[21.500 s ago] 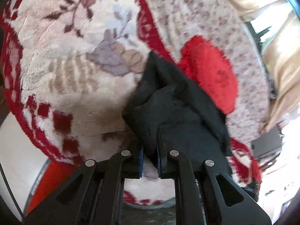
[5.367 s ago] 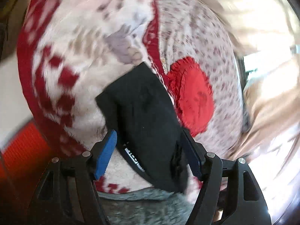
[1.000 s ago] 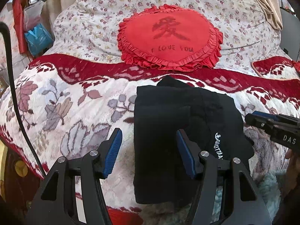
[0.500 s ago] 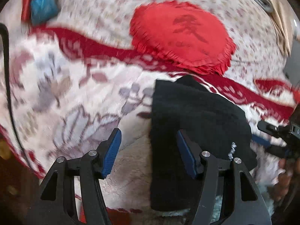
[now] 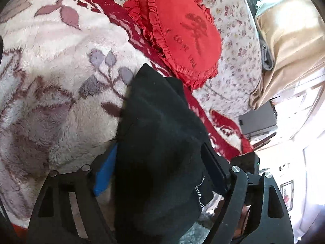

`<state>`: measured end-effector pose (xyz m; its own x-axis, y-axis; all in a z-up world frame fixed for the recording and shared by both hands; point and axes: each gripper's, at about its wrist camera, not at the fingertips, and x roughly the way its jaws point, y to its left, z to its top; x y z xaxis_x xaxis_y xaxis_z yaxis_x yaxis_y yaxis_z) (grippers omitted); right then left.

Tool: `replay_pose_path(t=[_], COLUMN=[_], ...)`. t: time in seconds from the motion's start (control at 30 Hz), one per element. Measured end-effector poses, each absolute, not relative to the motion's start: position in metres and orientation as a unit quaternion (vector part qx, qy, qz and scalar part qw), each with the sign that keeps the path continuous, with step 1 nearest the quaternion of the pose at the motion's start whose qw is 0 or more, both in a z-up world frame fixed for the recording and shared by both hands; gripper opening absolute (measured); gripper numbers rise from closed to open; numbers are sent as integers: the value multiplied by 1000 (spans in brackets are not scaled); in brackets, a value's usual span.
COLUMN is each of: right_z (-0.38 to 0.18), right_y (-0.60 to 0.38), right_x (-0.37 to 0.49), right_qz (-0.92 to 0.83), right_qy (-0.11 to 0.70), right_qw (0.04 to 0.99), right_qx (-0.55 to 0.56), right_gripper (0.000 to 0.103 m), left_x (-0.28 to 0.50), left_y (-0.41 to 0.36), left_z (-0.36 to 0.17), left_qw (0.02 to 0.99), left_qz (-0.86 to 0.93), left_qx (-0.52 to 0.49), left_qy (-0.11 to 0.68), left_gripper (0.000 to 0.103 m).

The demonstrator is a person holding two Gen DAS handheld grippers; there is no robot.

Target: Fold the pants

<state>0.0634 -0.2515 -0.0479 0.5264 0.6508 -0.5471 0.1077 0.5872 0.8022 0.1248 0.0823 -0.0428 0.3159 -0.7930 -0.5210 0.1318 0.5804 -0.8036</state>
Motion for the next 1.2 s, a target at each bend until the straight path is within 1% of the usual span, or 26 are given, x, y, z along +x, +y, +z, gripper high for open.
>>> replay_pose_path(t=[0.03,0.07,0.1,0.13,0.2,0.23,0.3,0.33,0.4,0.43,0.47,0.5,0.6,0.73,0.9,1.07,1.13,1.2], right_z=[-48,-48,-48,-48,-48,-47,-45,-44,-38,-31,-23,-16,8,25,17,-3,-9,-17], right_y=[-252,-251,-249,-248,-246,-244,-241,-239,-235,-233,-233,-233,-237,-256,-278,-292,-295,-297], right_x=[62,61,59,58,58,59,62,62,61,60,59,57,56,73,106,132,137,140], right_qz=[178,178,178,180,182,183,180,180,182,186,189,194,195,189,175,165,161,151], right_qy=[454,458,463,466,469,469,467,466,461,455,447,438,404,380,387,416,422,434], right_qw=[769,771,774,776,781,786,793,796,806,815,823,829,857,871,868,854,851,844], right_qx=[413,405,394,386,370,359,346,342,323,307,294,288,253,248,258,264,269,277], right_gripper=[57,52,48,44,40,39,39,38,31,24,21,20,20,20,20,19,21,24], left_x=[123,123,121,122,123,124,121,118,113,110,109,109,122,153,189,203,207,209], left_y=[83,84,83,82,79,79,78,76,71,67,63,59,47,23,-5,-17,-15,-10], left_z=[-43,-43,-42,-41,-42,-43,-42,-38,-27,-18,-10,-4,12,23,12,-10,-19,-29], left_qw=[739,738,739,742,750,750,758,763,781,790,798,803,810,811,811,814,813,813], left_qz=[-317,-320,-323,-321,-305,-302,-300,-300,-300,-305,-312,-318,-329,-332,-314,-297,-292,-284], left_qx=[-335,-334,-329,-320,-304,-302,-292,-284,-255,-237,-222,-213,-202,-192,-174,-164,-178,-196], left_qy=[492,491,492,493,502,505,501,497,485,476,465,457,442,441,462,471,471,470], left_gripper=[81,80,79,76,50,48,36,34,29,29,28,28,28,28,28,29,36,55])
